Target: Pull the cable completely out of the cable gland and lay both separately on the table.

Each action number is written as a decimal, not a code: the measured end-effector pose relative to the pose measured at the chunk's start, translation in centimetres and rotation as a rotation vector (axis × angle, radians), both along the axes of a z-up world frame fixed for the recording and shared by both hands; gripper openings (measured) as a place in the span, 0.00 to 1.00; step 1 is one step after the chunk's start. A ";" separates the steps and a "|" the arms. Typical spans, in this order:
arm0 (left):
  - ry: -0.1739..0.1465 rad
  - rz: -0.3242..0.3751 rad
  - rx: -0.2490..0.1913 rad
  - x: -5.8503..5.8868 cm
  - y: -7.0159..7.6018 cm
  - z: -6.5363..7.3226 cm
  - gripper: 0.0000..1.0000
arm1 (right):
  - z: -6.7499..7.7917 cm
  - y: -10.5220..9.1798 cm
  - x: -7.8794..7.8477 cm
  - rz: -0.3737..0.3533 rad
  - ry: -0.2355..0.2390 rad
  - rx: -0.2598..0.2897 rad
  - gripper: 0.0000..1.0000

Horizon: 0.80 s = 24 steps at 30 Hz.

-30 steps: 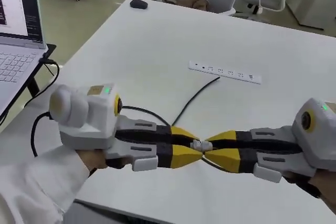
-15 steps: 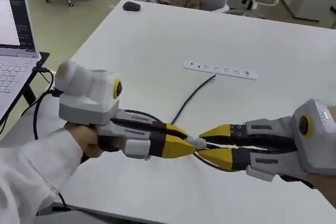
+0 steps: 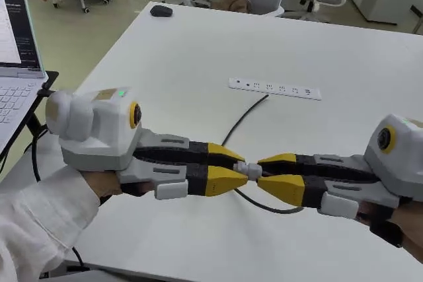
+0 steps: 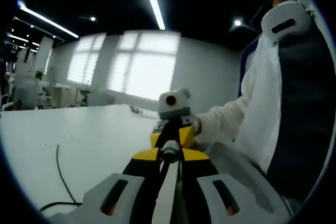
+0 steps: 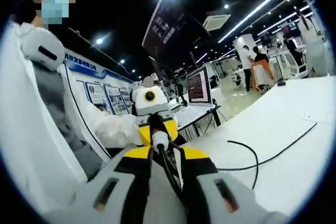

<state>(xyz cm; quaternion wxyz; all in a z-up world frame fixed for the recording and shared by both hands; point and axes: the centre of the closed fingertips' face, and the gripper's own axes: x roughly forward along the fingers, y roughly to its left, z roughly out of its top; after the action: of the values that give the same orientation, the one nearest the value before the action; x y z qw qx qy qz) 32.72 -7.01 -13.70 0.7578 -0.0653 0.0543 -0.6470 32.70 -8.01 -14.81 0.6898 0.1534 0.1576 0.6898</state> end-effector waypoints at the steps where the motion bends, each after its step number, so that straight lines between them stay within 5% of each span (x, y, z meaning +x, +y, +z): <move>1: -0.014 -0.003 0.009 -0.1 0.0 0.0 0.15 | 0.2 0.0 -0.2 0.011 -0.006 0.009 0.20; 3: -0.048 -0.008 0.032 -0.3 -0.1 -0.1 0.16 | 0.5 0.2 -0.5 0.018 -0.005 0.022 0.19; 9: -0.079 -0.011 0.041 -0.5 -0.6 -0.2 0.16 | 0.8 0.9 -1.1 0.043 -0.017 0.008 0.12; 14: -0.078 -0.006 0.031 -0.3 -0.7 0.1 0.16 | 0.9 0.9 -1.2 0.046 -0.043 -0.004 0.12; 19: -0.054 0.001 0.029 -0.1 -0.8 0.0 0.16 | 0.8 0.8 -1.0 0.043 -0.068 -0.026 0.11; 24: 0.017 0.000 0.023 -0.2 -1.0 -0.1 0.16 | 0.9 0.6 -1.2 0.040 -0.116 -0.026 0.11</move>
<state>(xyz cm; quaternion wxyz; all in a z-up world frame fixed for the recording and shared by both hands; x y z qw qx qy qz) 32.55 -7.99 -13.77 0.7581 -0.0619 0.0680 -0.6456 31.50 -7.36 -13.90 0.6858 0.1010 0.1294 0.7090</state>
